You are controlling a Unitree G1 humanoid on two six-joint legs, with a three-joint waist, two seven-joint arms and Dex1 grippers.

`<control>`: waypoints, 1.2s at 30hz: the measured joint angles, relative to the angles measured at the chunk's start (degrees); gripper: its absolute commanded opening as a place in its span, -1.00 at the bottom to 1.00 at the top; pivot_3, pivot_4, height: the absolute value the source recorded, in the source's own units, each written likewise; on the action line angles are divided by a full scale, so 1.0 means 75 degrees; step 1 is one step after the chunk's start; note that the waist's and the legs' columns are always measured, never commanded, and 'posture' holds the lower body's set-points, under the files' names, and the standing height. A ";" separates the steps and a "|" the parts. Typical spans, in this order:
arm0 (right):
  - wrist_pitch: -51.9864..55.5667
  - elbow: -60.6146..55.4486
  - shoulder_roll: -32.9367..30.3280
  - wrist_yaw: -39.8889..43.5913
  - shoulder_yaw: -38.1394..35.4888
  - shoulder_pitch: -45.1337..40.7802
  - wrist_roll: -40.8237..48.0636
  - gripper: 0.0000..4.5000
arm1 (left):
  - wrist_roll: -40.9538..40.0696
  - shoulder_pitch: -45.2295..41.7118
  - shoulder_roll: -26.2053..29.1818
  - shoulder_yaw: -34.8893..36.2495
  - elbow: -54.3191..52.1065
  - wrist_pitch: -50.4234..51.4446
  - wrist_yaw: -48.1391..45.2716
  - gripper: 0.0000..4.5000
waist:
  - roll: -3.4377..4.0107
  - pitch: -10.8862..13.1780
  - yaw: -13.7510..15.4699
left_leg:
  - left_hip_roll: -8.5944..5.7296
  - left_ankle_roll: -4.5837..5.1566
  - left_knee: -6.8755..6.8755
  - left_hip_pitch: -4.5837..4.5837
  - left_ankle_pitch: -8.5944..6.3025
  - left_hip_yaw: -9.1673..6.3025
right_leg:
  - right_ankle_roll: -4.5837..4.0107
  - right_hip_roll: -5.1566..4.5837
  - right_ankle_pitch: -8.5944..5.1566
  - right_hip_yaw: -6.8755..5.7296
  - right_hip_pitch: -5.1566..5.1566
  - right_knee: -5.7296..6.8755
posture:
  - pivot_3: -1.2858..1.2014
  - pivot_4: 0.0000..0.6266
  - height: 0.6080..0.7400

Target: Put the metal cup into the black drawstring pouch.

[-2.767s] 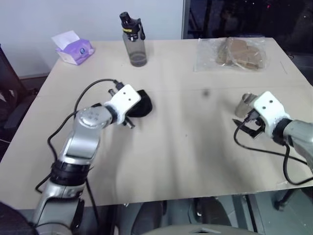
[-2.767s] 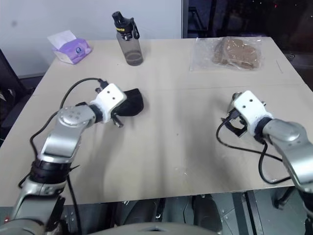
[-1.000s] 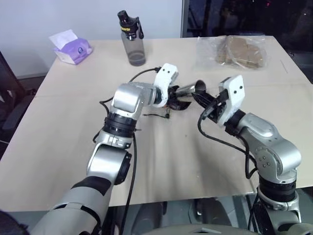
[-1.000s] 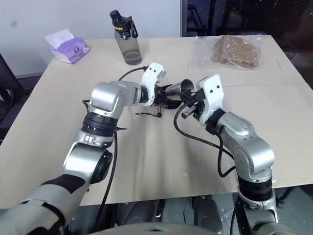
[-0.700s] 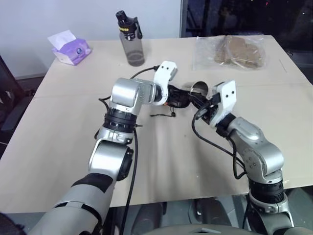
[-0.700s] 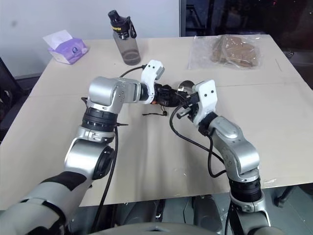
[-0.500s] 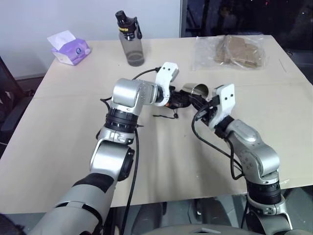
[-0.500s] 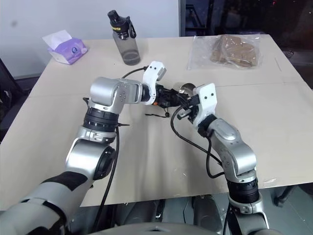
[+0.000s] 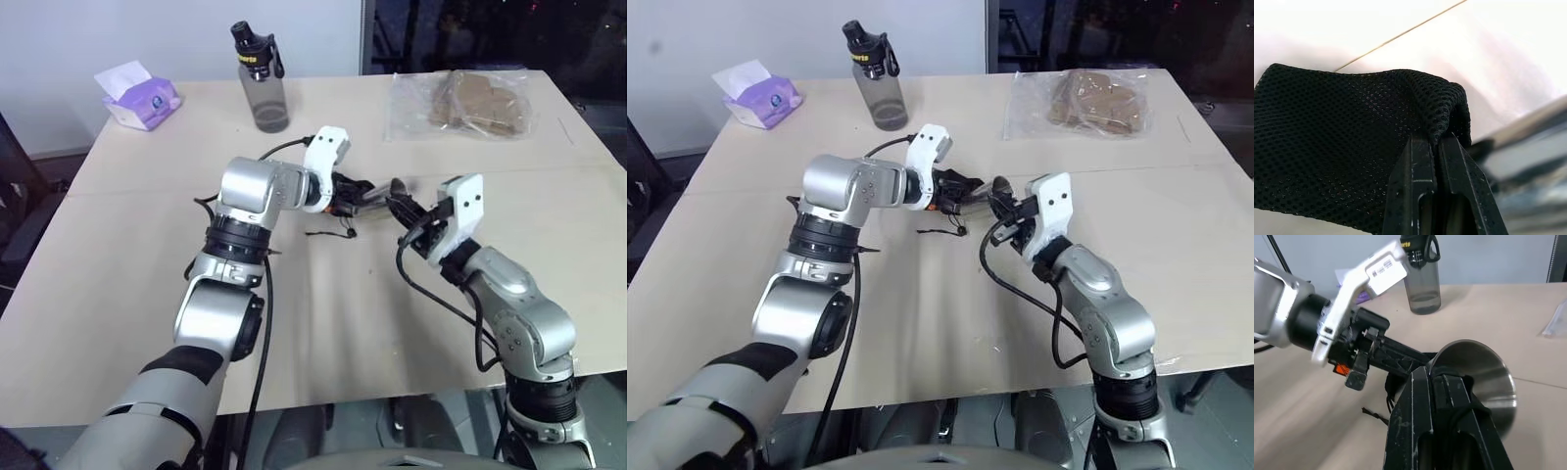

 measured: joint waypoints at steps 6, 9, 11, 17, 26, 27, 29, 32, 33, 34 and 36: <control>-0.0608 0.0956 0.0399 -0.0093 0.0120 -0.0139 -0.0211 -0.99 | -0.0224 0.0070 0.0185 -0.0088 -0.0388 0.0297 -0.0136 -1.00 | 0.0000 0.0000 -0.0011 | 0.0001 -0.0001 -0.0001 0.0000 0.0000 -0.0004 | 0.0000 0.0000 0.0000 0.0003 -0.0001 0.0000 | 0.03 -0.52 1.00; -0.0766 0.1212 0.0687 -0.0228 -0.0099 -0.0139 -0.0122 -0.99 | -0.0315 0.0133 0.0278 -0.0138 -0.0553 0.0446 -0.0153 -1.00 | 0.0000 0.0000 -0.0007 | 0.0001 -0.0001 -0.0001 0.0000 0.0000 -0.0011 | 0.0000 -0.0001 0.0000 0.0006 -0.0001 0.0000 | 0.03 -0.52 1.00; -0.0785 0.1261 0.0809 -0.0309 -0.0344 -0.0139 -0.0041 -0.99 | -0.0377 0.0196 0.0367 -0.0168 -0.0584 0.0554 -0.0164 -1.00 | 0.0001 0.0000 -0.0006 | 0.0001 -0.0001 -0.0001 0.0001 0.0000 -0.0012 | -0.0001 -0.0001 0.0001 0.0007 -0.0001 0.0000 | 0.03 -0.52 1.00; -0.0257 0.1240 0.0182 0.0304 -0.0073 0.0187 0.0257 -0.40 | -0.0424 0.0415 0.0552 -0.0300 -0.0592 0.0565 -0.0109 -1.00 | 0.0001 -0.0001 -0.0010 | 0.0001 0.0000 -0.0003 0.0002 0.0000 -0.0007 | -0.0001 0.0001 0.0000 0.0006 -0.0002 0.0000 | 0.03 -0.52 1.00; 0.1159 -0.0369 -0.0985 0.0266 -0.0604 0.0673 0.0799 0.22 | -0.0438 0.0623 0.0690 -0.0408 -0.1027 0.0534 -0.0051 -1.00 | 0.0003 -0.0001 0.0011 | -0.0003 0.0001 -0.0001 -0.0004 -0.0001 -0.0016 | 0.0000 -0.0004 0.0000 0.0006 0.0000 -0.0006 | 0.03 -0.52 1.00; 0.1518 -0.0773 -0.1271 0.0257 -0.0951 0.0862 0.0986 0.22 | -0.0436 0.0693 0.0744 -0.0373 -0.1069 0.0536 -0.0017 -1.00 | 0.0002 -0.0001 0.0027 | -0.0002 0.0002 -0.0001 -0.0005 -0.0001 -0.0015 | 0.0001 -0.0004 0.0000 0.0006 0.0000 -0.0008 | 0.03 -0.52 1.00; 0.2010 -0.1248 -0.1628 0.0249 -0.1227 0.1070 0.1246 0.22 | -0.0438 0.0733 0.0755 -0.0354 -0.1081 0.0540 0.0022 -1.00 | 0.0002 -0.0001 0.0017 | 0.0000 0.0003 -0.0002 -0.0003 -0.0002 -0.0013 | 0.0000 -0.0001 0.0000 0.0007 -0.0001 -0.0006 | 0.03 -0.52 1.00; 0.2460 -0.1475 -0.1692 0.0149 -0.1315 0.1127 0.1521 0.22 | -0.0450 0.0743 0.0737 -0.0358 -0.1208 0.0539 0.0030 -1.00 | 0.0003 -0.0001 -0.0003 | 0.0004 0.0031 -0.0002 0.0008 -0.0018 -0.0006 | -0.0001 0.0003 0.0000 0.0009 0.0002 0.0005 | 0.03 -0.52 1.00; 0.2552 -0.1476 -0.1692 0.0099 -0.1336 0.1128 0.1576 0.22 | -0.0450 0.0745 0.0737 -0.0358 -0.1226 0.0539 0.0031 -1.00 | 0.0003 -0.0001 -0.0001 | 0.0004 0.0032 -0.0002 0.0008 -0.0019 -0.0004 | 0.0000 0.0003 -0.0001 0.0009 0.0002 0.0006 | 0.03 -0.52 1.00; 0.2633 -0.1476 -0.1681 0.0059 -0.1400 0.1129 0.1652 0.22 | -0.0449 0.0752 0.0738 -0.0358 -0.1237 0.0539 0.0033 -1.00 | 0.0003 -0.0001 0.0006 | 0.0004 0.0032 -0.0001 0.0007 -0.0019 -0.0001 | 0.0000 0.0003 0.0000 0.0009 0.0002 0.0005 | 0.03 -0.52 1.00; 0.2796 -0.1478 -0.1553 -0.0072 -0.1687 0.1129 0.1873 0.22 | -0.0449 0.0786 0.0742 -0.0357 -0.1261 0.0539 0.0037 -1.00 | 0.0003 -0.0001 0.0023 | 0.0004 0.0032 0.0002 0.0007 -0.0019 -0.0002 | 0.0000 0.0002 0.0000 0.0011 0.0005 0.0005 | 0.03 -0.52 1.00</control>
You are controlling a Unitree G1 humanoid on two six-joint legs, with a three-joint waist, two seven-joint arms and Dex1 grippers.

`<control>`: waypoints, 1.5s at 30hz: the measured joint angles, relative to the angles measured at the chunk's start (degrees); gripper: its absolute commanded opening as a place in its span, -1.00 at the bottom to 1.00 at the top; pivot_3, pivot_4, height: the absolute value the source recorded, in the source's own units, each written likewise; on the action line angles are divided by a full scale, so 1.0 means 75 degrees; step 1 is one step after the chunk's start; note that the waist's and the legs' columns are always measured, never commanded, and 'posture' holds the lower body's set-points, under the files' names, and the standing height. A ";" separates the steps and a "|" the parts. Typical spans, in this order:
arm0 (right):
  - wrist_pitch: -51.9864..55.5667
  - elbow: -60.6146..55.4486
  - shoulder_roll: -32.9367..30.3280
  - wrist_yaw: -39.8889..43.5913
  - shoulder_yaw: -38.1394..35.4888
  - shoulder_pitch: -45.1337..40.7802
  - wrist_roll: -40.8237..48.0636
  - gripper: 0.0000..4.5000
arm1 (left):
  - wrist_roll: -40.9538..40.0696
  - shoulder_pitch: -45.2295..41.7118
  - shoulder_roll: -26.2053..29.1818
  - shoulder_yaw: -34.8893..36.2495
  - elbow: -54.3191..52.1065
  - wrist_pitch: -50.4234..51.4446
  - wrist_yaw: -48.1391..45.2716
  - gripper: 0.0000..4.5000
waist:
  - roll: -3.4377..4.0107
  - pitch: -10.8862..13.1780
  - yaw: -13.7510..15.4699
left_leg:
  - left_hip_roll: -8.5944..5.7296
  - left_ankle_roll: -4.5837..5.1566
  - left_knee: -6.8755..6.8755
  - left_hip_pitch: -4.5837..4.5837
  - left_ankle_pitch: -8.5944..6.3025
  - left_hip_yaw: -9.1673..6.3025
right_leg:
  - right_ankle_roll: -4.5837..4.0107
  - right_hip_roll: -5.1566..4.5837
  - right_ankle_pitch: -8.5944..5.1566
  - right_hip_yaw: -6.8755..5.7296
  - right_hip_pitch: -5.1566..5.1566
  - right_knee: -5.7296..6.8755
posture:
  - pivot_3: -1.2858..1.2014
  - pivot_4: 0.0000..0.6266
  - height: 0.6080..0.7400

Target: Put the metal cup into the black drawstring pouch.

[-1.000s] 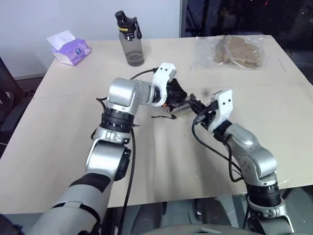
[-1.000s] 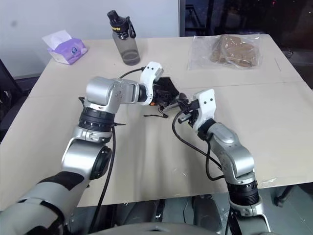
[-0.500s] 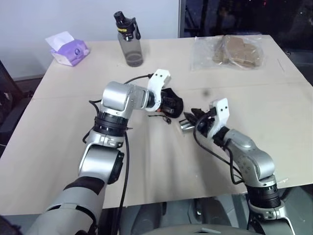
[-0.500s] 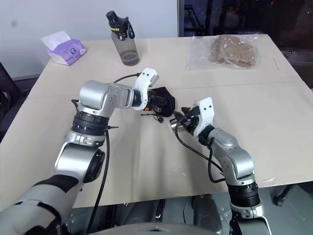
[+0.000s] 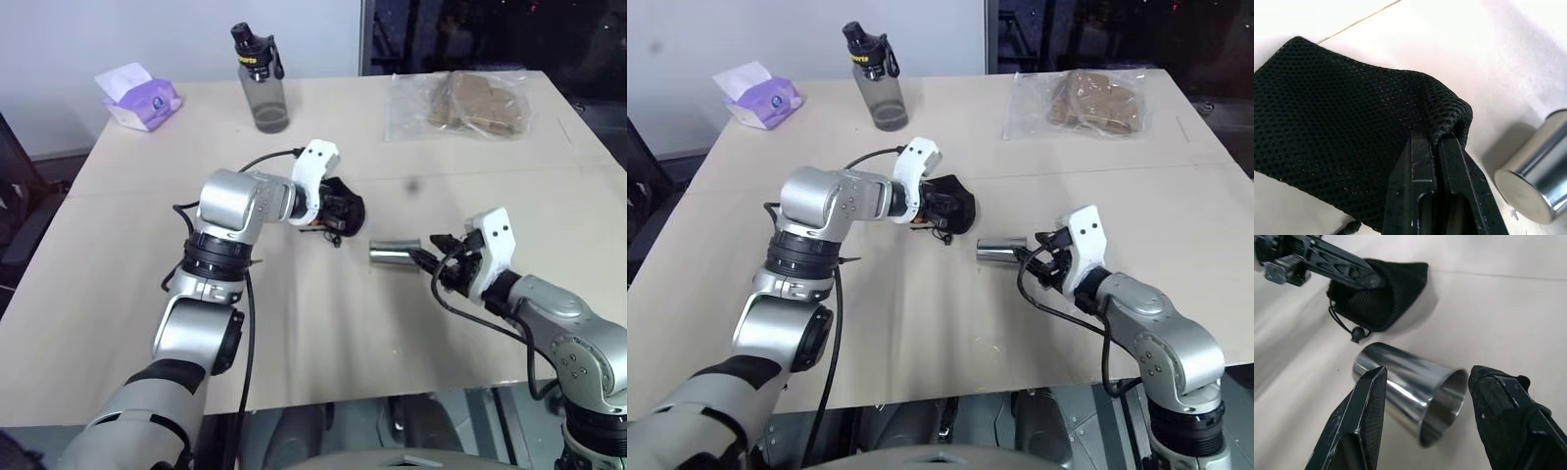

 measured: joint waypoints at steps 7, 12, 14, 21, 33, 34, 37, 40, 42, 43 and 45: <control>0.0781 -0.0042 0.0360 -0.0234 -0.0220 0.0246 0.0926 0.22 | -0.0003 0.0031 -0.0003 0.0010 -0.0118 0.0002 0.0022 -1.00 | 0.0000 0.0000 -0.0005 | 0.0000 -0.0003 0.0000 0.0001 0.0002 -0.0002 | 0.0000 0.0000 0.0000 0.0005 -0.0001 0.0000 | 0.03 -0.52 1.00; 0.0978 0.0214 0.0646 -0.0408 -0.0026 0.0221 0.1104 -0.15 | -0.0012 0.0031 -0.0002 0.0009 -0.0137 0.0003 0.0020 -1.00 | 0.0000 0.0000 0.0003 | 0.0000 -0.0002 0.0000 0.0001 0.0001 -0.0002 | 0.0000 0.0000 0.0000 0.0004 -0.0001 0.0000 | 0.03 -0.52 1.00; 0.0955 0.0258 0.0709 -0.0451 -0.0014 0.0172 0.1108 -0.46 | -0.0018 0.0031 0.0000 0.0009 -0.0137 0.0005 0.0019 -1.00 | 0.0000 0.0000 0.0002 | -0.0001 -0.0002 0.0000 0.0001 0.0001 -0.0001 | 0.0000 0.0000 0.0000 0.0005 -0.0001 0.0000 | 0.03 -0.52 1.00; 0.0068 0.0489 0.1178 -0.0345 0.0251 0.0037 0.1204 -0.98 | -0.0132 0.0027 0.0114 -0.0001 -0.0137 0.0008 -0.0050 -1.00 | 0.0003 -0.0003 0.0002 | -0.0001 -0.0003 0.0001 0.0004 0.0002 0.0000 | 0.0000 0.0001 0.0000 -0.0001 0.0003 0.0000 | 0.03 -0.52 1.00; -0.1218 0.0933 0.2235 -0.0455 0.0655 -0.0360 0.1161 -0.98 | -0.0144 0.0004 -0.0021 -0.0024 -0.0136 -0.0003 0.0001 -1.00 | 0.0004 -0.0002 -0.0022 | 0.0000 -0.0030 -0.0002 0.0004 0.0017 -0.0006 | 0.0000 0.0002 0.0001 0.0005 -0.0002 0.0001 | 0.03 -0.52 1.00; -0.1328 0.1054 0.2300 -0.0481 0.0754 -0.0472 0.1062 -0.98 | -0.0148 0.0004 -0.0056 -0.0023 -0.0136 -0.0003 0.0006 -1.00 | 0.0004 -0.0002 -0.0021 | -0.0001 -0.0030 -0.0001 0.0004 0.0017 -0.0004 | 0.0000 0.0002 0.0001 0.0005 -0.0002 0.0001 | 0.03 -0.52 1.00; -0.1855 0.1581 0.2535 -0.0568 0.0896 -0.0669 0.0661 -0.98 | -0.0150 0.0005 -0.0080 -0.0008 -0.0173 0.0015 0.0051 -1.00 | 0.0004 -0.0002 -0.0021 | -0.0001 -0.0031 -0.0002 0.0003 0.0018 -0.0004 | -0.0001 0.0002 0.0001 0.0005 -0.0003 0.0001 | 0.03 -0.52 1.00; -0.2315 0.2134 0.2592 -0.0602 0.1056 -0.0808 0.0190 -0.98 | -0.0150 0.0005 -0.0053 0.0016 -0.0227 0.0039 0.0067 -1.00 | 0.0004 -0.0002 -0.0024 | -0.0001 -0.0032 -0.0003 0.0002 0.0018 -0.0002 | -0.0001 0.0002 0.0001 0.0008 -0.0005 0.0001 | 0.03 -0.52 1.00; -0.2610 0.2426 0.2609 -0.0604 0.1217 -0.0841 -0.0164 -0.98 | -0.0147 0.0008 -0.0053 0.0018 -0.0231 0.0074 0.0109 -1.00 | 0.0004 -0.0002 -0.0033 | -0.0001 -0.0032 -0.0004 0.0003 0.0018 -0.0002 | -0.0001 0.0002 0.0001 0.0009 -0.0007 0.0001 | 0.03 -0.52 1.00; -0.2785 0.2574 0.2595 -0.0592 0.1366 -0.0864 -0.0400 -0.98 | -0.0147 0.0018 -0.0056 0.0018 -0.0242 0.0106 0.0134 -1.00 | 0.0004 -0.0002 -0.0043 | -0.0001 -0.0032 -0.0004 0.0003 0.0018 -0.0002 | -0.0001 0.0003 0.0001 0.0009 -0.0007 0.0001 | 0.03 -0.52 1.00; -0.3017 0.2826 0.2604 -0.0516 0.1664 -0.0872 -0.0712 -0.98 | -0.0198 0.0025 -0.0073 0.0022 -0.0337 0.0177 0.0133 -1.00 | 0.0004 -0.0002 -0.0075 | -0.0001 -0.0032 -0.0004 0.0002 0.0019 -0.0004 | -0.0001 0.0003 0.0001 0.0008 -0.0008 0.0001 | 0.03 -0.52 1.00</control>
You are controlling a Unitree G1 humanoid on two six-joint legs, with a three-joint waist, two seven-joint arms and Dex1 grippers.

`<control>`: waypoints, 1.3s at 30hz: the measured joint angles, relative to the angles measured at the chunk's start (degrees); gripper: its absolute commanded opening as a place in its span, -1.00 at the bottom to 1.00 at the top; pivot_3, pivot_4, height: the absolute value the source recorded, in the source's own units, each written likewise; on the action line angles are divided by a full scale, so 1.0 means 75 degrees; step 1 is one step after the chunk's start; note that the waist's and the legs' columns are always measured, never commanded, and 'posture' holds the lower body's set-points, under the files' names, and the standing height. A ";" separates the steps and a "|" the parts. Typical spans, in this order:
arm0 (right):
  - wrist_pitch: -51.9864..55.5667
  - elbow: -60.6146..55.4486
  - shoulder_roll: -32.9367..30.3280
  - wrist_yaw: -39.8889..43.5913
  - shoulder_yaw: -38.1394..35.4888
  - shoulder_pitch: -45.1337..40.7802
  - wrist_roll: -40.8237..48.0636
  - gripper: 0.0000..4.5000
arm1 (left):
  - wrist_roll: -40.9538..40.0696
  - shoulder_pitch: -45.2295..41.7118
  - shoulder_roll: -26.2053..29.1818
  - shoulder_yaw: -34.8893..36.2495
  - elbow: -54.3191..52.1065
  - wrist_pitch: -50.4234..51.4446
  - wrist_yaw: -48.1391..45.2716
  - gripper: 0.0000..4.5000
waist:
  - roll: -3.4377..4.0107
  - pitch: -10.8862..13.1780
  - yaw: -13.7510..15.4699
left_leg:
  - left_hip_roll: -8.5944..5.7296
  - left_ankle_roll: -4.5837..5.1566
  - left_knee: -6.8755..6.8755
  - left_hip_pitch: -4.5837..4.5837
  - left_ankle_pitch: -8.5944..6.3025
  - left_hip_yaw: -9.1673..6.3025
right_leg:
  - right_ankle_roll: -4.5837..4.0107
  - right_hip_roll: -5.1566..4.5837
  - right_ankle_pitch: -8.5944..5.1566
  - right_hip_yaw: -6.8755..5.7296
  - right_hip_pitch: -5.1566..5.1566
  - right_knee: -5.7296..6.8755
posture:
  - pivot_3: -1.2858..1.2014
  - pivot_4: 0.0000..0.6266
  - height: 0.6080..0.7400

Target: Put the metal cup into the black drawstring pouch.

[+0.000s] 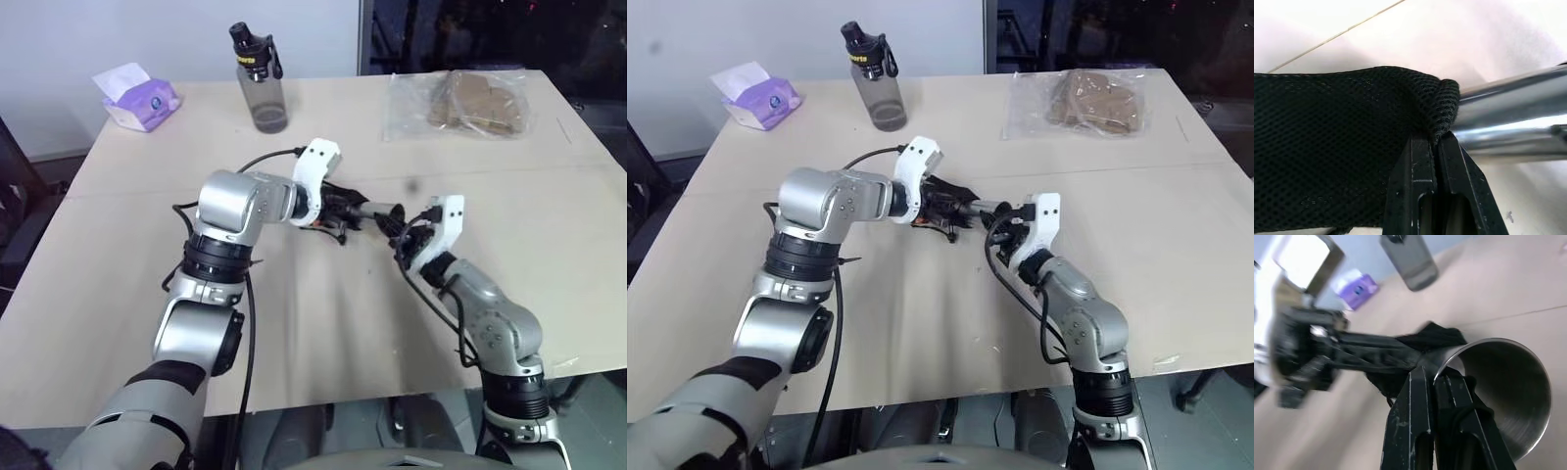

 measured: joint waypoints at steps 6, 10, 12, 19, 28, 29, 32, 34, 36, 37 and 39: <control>-0.0895 0.0685 -0.0199 0.0433 0.0869 -0.0252 -0.0975 -0.98 | -0.0149 0.0009 -0.0204 0.0112 -0.0186 0.0011 -0.0011 -1.00 | 0.0000 0.0000 -0.0093 | -0.0002 0.0000 0.0000 0.0002 0.0000 0.0002 | 0.0001 -0.0001 0.0000 0.0004 0.0001 0.0001 | 0.03 -0.52 1.00; -0.1778 0.1402 -0.0411 0.0643 0.1246 -0.0651 -0.1834 -0.98 | -0.0318 -0.0003 -0.0261 0.0442 -0.0204 0.0117 -0.0014 -1.00 | 0.0000 0.0000 -0.0118 | 0.0000 -0.0001 0.0000 0.0009 0.0000 0.0001 | 0.0000 0.0001 0.0000 0.0004 0.0001 0.0011 | 0.03 -0.52 1.00; -0.2225 0.1745 -0.0400 0.0679 0.1393 -0.0768 -0.2190 -0.98 | -0.0395 -0.0009 -0.0272 0.0617 -0.0237 0.0253 -0.0013 -1.00 | 0.0000 0.0000 -0.0116 | 0.0000 -0.0001 0.0000 0.0008 0.0001 -0.0001 | 0.0000 0.0001 0.0000 0.0003 0.0001 0.0013 | 0.03 -0.52 1.00; -0.3806 0.2799 -0.0983 0.1005 0.2222 -0.1220 -0.3816 -0.98 | -0.0644 0.0006 -0.0250 0.0820 -0.0430 0.0512 -0.0052 -1.00 | -0.0001 0.0000 -0.0110 | -0.0004 -0.0003 0.0003 0.0006 0.0001 0.0000 | 0.0000 -0.0001 0.0000 0.0006 0.0001 0.0011 | 0.03 -0.52 1.00; -0.3656 0.3240 -0.0171 0.2055 0.1032 -0.1890 -0.2288 -0.98 | -0.1463 0.0015 -0.0109 0.1053 -0.1176 0.0789 -0.0461 -1.00 | 0.0000 0.0001 -0.0132 | 0.0008 -0.0004 -0.0004 0.0010 0.0001 -0.0007 | -0.0003 0.0004 0.0001 0.0009 -0.0001 0.0012 | 0.03 -0.52 1.00; -0.3519 0.3242 -0.0096 0.2070 0.0865 -0.1936 -0.2045 -0.98 | -0.1500 0.0017 -0.0108 0.1115 -0.1226 0.0782 -0.0462 -1.00 | 0.0000 0.0001 -0.0118 | 0.0005 -0.0004 -0.0004 0.0008 0.0001 -0.0008 | -0.0003 0.0001 0.0002 0.0008 -0.0001 0.0010 | 0.03 -0.52 1.00; -0.3384 0.3243 -0.0265 0.2172 0.0751 -0.2008 -0.1961 -0.98 | -0.1590 0.0095 -0.0124 0.1248 -0.1235 0.0761 -0.0460 -1.00 | 0.0000 0.0001 -0.0088 | -0.0007 -0.0004 -0.0002 0.0005 0.0001 -0.0005 | -0.0001 -0.0006 0.0002 0.0008 0.0002 0.0002 | 0.03 -0.52 1.00; -0.3809 0.3197 -0.0957 0.2420 0.1545 -0.2022 -0.2959 -0.98 | -0.1588 0.0173 -0.0268 0.1270 -0.1178 0.0732 -0.0386 -1.00 | -0.0001 0.0001 -0.0088 | -0.0015 -0.0004 0.0000 0.0001 0.0001 -0.0002 | 0.0000 -0.0007 0.0001 0.0008 -0.0001 -0.0003 | 0.03 -0.52 1.00; -0.4105 0.3182 -0.1304 0.2592 0.2059 -0.2048 -0.3635 -0.98 | -0.1588 0.0172 -0.0342 0.1267 -0.1065 0.0732 -0.0332 -1.00 | -0.0001 0.0001 -0.0107 | -0.0015 -0.0004 -0.0001 0.0001 0.0001 0.0000 | 0.0000 -0.0005 0.0001 0.0008 -0.0002 -0.0003 | 0.03 -0.52 1.00; -0.4577 0.3178 -0.1738 0.2810 0.2743 -0.2179 -0.4488 -0.98 | -0.1589 0.0170 -0.0521 0.1351 -0.0918 0.0742 -0.0288 -1.00 | 0.0001 0.0002 -0.0131 | -0.0014 -0.0004 -0.0005 0.0004 0.0001 0.0005 | 0.0000 -0.0003 0.0001 0.0011 -0.0008 0.0001 | 0.03 -0.52 1.00; -0.4918 0.3261 -0.1969 0.2884 0.3013 -0.2299 -0.4993 -0.98 | -0.1608 0.0168 -0.0646 0.1434 -0.0758 0.0785 -0.0256 -1.00 | 0.0001 0.0002 -0.0156 | -0.0008 -0.0006 -0.0006 0.0004 0.0002 0.0003 | -0.0001 0.0004 0.0001 0.0011 -0.0012 0.0006 | 0.03 -0.52 1.00</control>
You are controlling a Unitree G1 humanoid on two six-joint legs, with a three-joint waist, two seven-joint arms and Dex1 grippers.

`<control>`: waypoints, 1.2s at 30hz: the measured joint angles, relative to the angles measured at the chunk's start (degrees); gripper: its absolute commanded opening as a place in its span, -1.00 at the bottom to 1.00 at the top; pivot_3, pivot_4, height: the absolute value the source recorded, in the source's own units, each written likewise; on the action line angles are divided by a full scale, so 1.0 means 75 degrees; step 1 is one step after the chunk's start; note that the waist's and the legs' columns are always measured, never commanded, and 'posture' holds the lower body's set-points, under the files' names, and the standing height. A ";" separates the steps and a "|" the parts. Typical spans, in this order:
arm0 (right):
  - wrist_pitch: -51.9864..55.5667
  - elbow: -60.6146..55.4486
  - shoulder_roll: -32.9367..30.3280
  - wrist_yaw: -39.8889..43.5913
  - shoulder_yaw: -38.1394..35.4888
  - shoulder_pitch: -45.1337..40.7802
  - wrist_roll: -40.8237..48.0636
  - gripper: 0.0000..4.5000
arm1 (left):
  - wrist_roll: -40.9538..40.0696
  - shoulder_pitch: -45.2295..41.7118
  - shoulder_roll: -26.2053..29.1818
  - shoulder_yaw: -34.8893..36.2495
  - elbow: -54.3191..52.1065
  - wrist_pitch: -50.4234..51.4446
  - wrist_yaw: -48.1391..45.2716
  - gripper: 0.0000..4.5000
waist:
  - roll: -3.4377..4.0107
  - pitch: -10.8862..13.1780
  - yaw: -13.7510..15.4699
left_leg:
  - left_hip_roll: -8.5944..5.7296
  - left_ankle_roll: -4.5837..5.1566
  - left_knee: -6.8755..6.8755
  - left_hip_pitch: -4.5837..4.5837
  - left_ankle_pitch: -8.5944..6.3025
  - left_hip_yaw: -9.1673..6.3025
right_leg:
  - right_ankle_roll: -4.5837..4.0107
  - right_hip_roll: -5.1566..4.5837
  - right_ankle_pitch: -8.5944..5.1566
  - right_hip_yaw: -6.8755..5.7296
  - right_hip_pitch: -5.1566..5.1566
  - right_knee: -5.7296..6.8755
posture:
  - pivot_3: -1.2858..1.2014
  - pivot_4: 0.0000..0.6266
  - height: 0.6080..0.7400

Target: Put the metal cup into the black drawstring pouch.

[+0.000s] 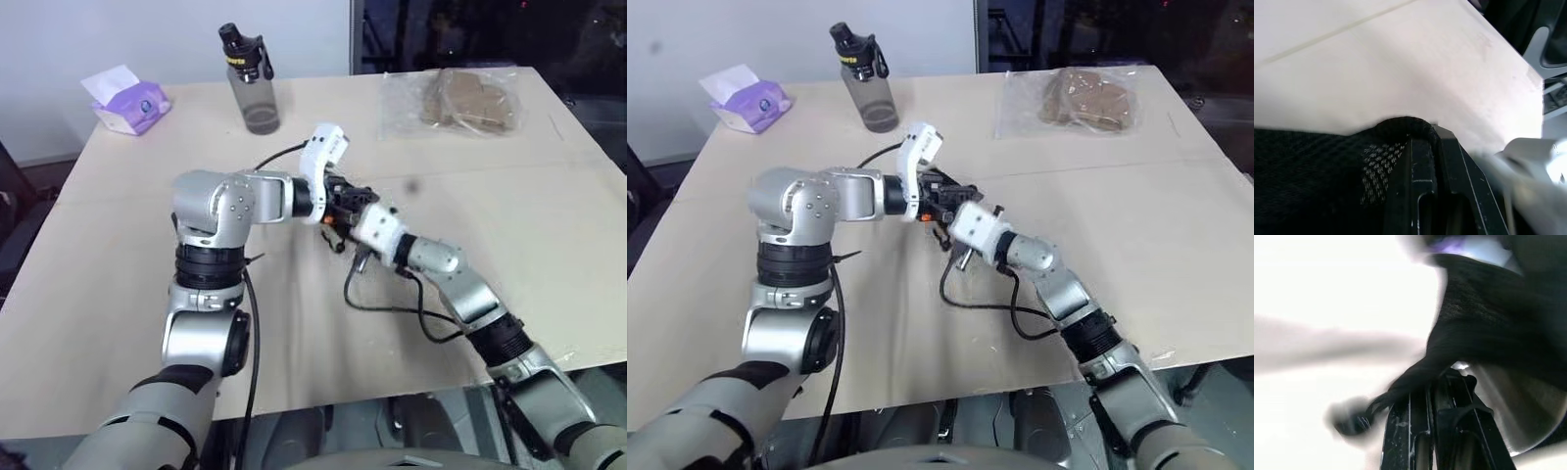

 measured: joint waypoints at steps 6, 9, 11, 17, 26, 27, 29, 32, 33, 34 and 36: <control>-0.0546 0.0657 -0.0171 0.0398 -0.0185 -0.0300 -0.0118 -0.98 | 0.0000 -0.0034 -0.0058 0.0174 0.0328 -0.0006 0.0158 -1.00 | -0.0003 0.0001 0.0023 | 0.0001 -0.0006 0.0003 -0.0005 0.0003 -0.0007 | -0.0001 -0.0005 0.0001 0.0007 -0.0001 -0.0001 | 0.03 -0.52 1.00; 0.1184 0.0376 0.0644 0.0459 -0.1211 -0.0163 0.1287 -0.98 | -0.0121 0.0106 -0.0003 0.0056 -0.0096 -0.0041 0.0089 -1.00 | -0.0002 0.0001 0.0028 | 0.0011 -0.0008 -0.0002 -0.0005 0.0002 -0.0019 | -0.0002 -0.0006 0.0002 0.0016 -0.0009 0.0005 | 0.03 -0.52 1.00; 0.1729 0.0003 0.0492 0.0622 -0.1294 -0.0100 0.1501 -0.85 | -0.0133 0.0167 -0.0048 0.0067 -0.0186 -0.0079 0.0134 -1.00 | -0.0002 0.0000 0.0074 | -0.0003 -0.0008 0.0000 -0.0009 0.0002 -0.0024 | -0.0002 -0.0010 0.0002 0.0011 -0.0009 0.0003 | 0.03 -0.52 1.00; 0.2180 -0.1040 0.0066 0.0763 -0.1089 0.0311 0.1285 0.32 | -0.0038 0.0298 -0.0008 -0.0127 -0.0038 -0.0601 0.0185 -1.00 | -0.0002 0.0001 0.0066 | -0.0016 -0.0008 0.0000 -0.0007 0.0002 -0.0022 | -0.0001 -0.0010 0.0001 0.0012 -0.0010 0.0005 | 0.03 -0.52 1.00; 0.5740 -0.3849 -0.0089 0.0360 -0.3055 0.1163 0.3604 0.92 | 0.0039 0.0562 0.0278 -0.0182 0.0265 -0.1627 -0.0005 -1.00 | -0.0002 0.0000 0.0072 | -0.0015 -0.0005 0.0003 -0.0020 0.0000 -0.0020 | -0.0002 -0.0012 0.0001 0.0016 -0.0031 0.0023 | 0.03 -0.52 1.00; 0.5954 -0.3900 -0.0066 0.0230 -0.3210 0.1193 0.3739 0.97 | 0.0050 0.0562 0.0325 -0.0163 0.0298 -0.1675 0.0006 -1.00 | -0.0002 0.0000 0.0073 | -0.0015 -0.0005 0.0003 -0.0020 0.0000 -0.0021 | -0.0002 -0.0012 0.0001 0.0016 -0.0031 0.0024 | 0.03 -0.52 1.00; 0.6279 -0.3944 -0.0011 -0.0170 -0.3353 0.1319 0.3769 0.97 | 0.0062 0.0553 0.0379 -0.0164 0.0335 -0.1811 0.0012 -1.00 | -0.0002 0.0000 0.0090 | -0.0016 -0.0005 0.0004 -0.0020 0.0000 -0.0021 | -0.0002 -0.0013 0.0001 0.0015 -0.0031 0.0029 | 0.03 -0.52 1.00; 0.6459 -0.3924 0.0029 -0.0673 -0.3365 0.1612 0.3692 0.97 | 0.0130 0.0435 0.0490 -0.0174 0.0450 -0.2010 0.0012 -1.00 | -0.0002 0.0000 0.0087 | -0.0019 -0.0005 0.0005 -0.0021 0.0000 -0.0014 | -0.0001 -0.0013 0.0001 0.0020 -0.0033 0.0030 | 0.03 -0.52 1.00; 0.6485 -0.3923 0.0058 -0.0707 -0.3373 0.1624 0.3695 0.97 | 0.0146 0.0404 0.0499 -0.0173 0.0466 -0.2021 0.0014 -1.00 | -0.0002 0.0000 0.0085 | -0.0018 -0.0005 0.0006 -0.0021 0.0000 -0.0015 | -0.0001 -0.0013 0.0001 0.0020 -0.0034 0.0030 | 0.03 -0.52 1.00; 0.6610 -0.3931 0.0200 -0.0793 -0.3441 0.1644 0.3823 0.97 | 0.0156 0.0337 0.0507 -0.0173 0.0516 -0.2038 0.0017 -1.00 | -0.0002 0.0000 0.0080 | -0.0019 -0.0005 0.0006 -0.0021 0.0001 -0.0014 | -0.0001 -0.0013 0.0001 0.0020 -0.0035 0.0032 | 0.03 -0.52 1.00; 0.6826 -0.3971 0.0454 -0.0890 -0.3477 0.1740 0.4077 0.97 | 0.0164 0.0197 0.0544 -0.0169 0.0603 -0.2111 0.0026 -1.00 | -0.0002 0.0000 0.0072 | -0.0017 -0.0005 0.0005 -0.0020 0.0000 -0.0015 | -0.0002 -0.0012 0.0001 0.0020 -0.0037 0.0037 | 0.03 -0.52 1.00</control>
